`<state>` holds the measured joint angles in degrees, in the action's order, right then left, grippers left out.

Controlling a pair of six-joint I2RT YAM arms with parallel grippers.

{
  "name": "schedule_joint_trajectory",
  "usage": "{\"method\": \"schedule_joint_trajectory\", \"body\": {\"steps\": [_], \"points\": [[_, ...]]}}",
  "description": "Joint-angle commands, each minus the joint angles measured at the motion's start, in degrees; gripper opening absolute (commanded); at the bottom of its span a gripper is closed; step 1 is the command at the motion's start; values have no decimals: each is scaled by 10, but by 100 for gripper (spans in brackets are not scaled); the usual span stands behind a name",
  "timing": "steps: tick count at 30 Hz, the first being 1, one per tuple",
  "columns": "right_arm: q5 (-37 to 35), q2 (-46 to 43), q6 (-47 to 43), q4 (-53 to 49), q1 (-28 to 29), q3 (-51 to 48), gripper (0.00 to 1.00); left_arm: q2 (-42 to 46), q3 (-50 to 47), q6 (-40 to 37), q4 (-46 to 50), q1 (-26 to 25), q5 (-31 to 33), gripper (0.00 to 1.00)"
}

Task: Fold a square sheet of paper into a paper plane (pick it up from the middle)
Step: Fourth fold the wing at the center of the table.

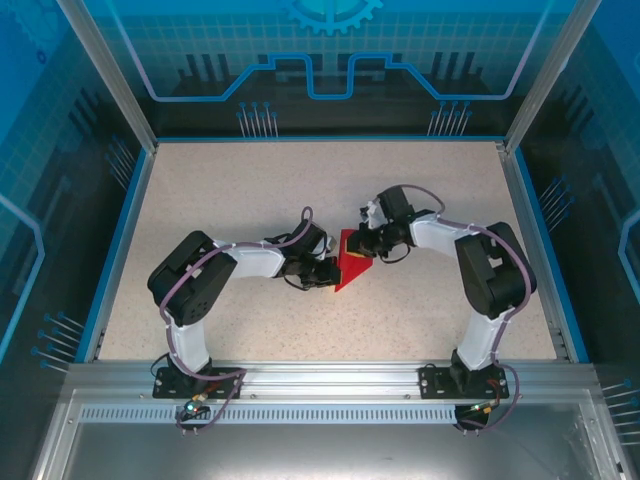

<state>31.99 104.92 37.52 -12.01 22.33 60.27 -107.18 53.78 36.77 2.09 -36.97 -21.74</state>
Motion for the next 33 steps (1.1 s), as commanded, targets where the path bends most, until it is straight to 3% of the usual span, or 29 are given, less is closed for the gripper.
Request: {"method": "schedule_joint_trajectory", "body": {"steps": [1, 11, 22, 33], "points": [[6, 27, 23, 42, 3, -2, 10, -37, -49, -24, 171, 0, 40, 0], [-29, 91, 18, 49, 3, -12, 10, -25, -44, -27, 169, 0, 26, 1], [-46, 103, 17, 48, 3, -23, 10, 71, 8, -4, 169, 9, -32, 8], [-47, 112, 27, 65, 2, -42, 11, 13, 83, 65, 88, 19, -85, 9]]}}
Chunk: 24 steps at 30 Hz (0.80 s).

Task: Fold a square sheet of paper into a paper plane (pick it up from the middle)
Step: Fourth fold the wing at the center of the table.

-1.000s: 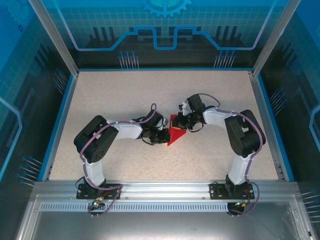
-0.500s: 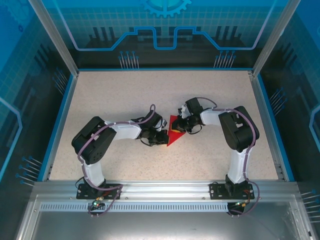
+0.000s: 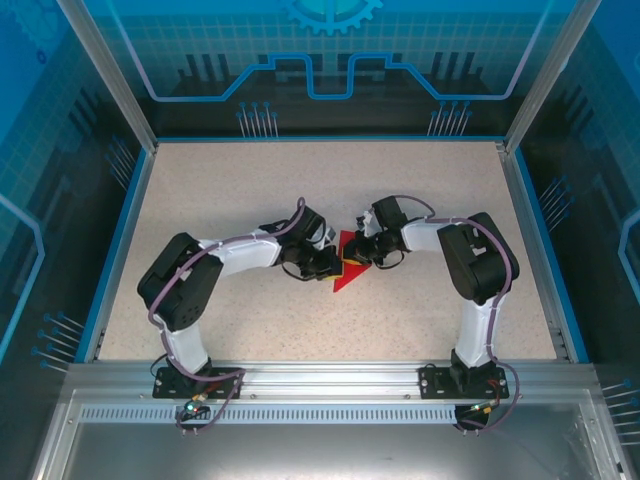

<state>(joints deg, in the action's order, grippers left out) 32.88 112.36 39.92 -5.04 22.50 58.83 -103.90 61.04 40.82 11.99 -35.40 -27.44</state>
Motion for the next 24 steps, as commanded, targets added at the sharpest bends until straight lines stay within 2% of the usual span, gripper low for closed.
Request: {"method": "schedule_joint_trajectory", "body": {"steps": [1, 9, 19, 24], "points": [[-55, 39, 4, -2, 1, -28, 11, -24, 9, 24, -11, 3, -29, 9], [-45, 47, 12, 15, -1, -36, 11, -69, -43, 53, -45, 3, -44, 9], [-45, 35, 4, 11, -4, -41, 12, -30, -163, 54, -39, 2, -2, 7], [-35, 37, 1, 11, -4, -41, 13, -5, -208, 55, -50, 3, -8, 7]]}}
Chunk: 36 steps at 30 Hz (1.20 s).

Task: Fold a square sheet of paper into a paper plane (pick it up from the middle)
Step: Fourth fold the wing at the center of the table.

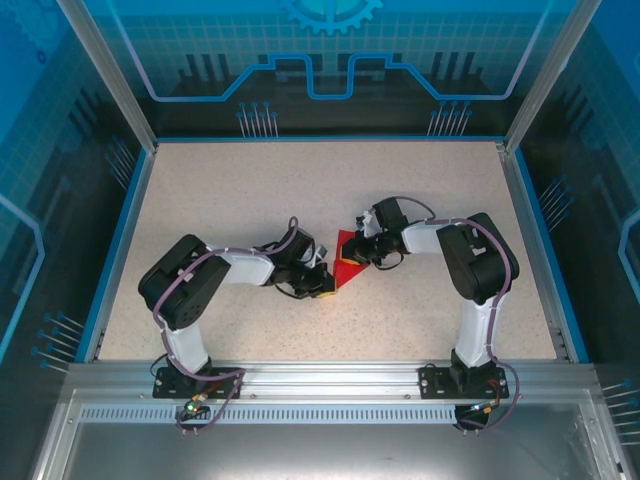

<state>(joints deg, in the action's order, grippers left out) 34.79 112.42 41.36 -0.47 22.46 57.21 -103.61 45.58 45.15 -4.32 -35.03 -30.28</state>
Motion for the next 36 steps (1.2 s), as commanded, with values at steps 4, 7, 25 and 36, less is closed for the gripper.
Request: {"method": "schedule_joint_trajectory", "body": {"steps": [4, 7, 25, 36], "points": [[-50, 34, -15, -38, -2, -25, 13, 44, -48, 20, 104, -1, 10, 7], [-47, 29, -11, -35, -1, -26, 13, 73, 4, 0, 146, -1, 22, 7], [-51, -18, -18, -71, -4, 4, 16, -72, 147, -19, 158, 1, 31, 5], [-72, -118, -42, -79, -9, -26, 13, -87, 93, -29, 174, 2, 101, 2]]}}
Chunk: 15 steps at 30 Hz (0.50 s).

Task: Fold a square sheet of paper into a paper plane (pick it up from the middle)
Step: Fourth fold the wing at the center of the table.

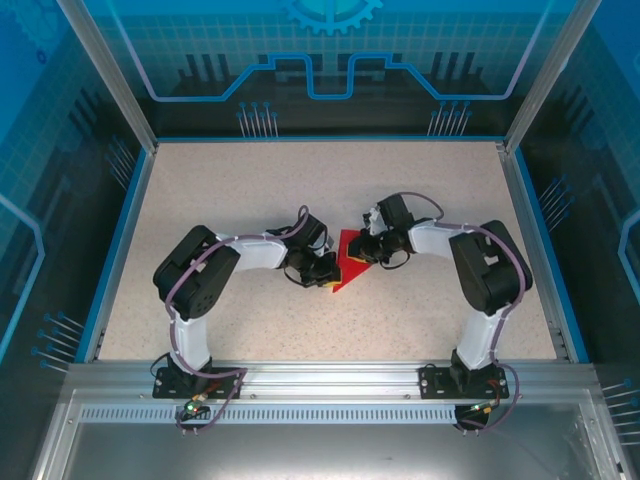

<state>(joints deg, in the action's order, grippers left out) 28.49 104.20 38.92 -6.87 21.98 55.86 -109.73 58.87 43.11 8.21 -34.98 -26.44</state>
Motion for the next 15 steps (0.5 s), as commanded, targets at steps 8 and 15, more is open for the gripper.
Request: {"method": "schedule_joint_trajectory", "body": {"steps": [8, 15], "points": [[20, -9, 7, 13, 29, -20, 5, -26, -44, -7, 43, 1, 56, 1], [34, 33, 19, 34, 50, -19, 4, -28, -45, -8, 43, 1, 57, 1]]}}
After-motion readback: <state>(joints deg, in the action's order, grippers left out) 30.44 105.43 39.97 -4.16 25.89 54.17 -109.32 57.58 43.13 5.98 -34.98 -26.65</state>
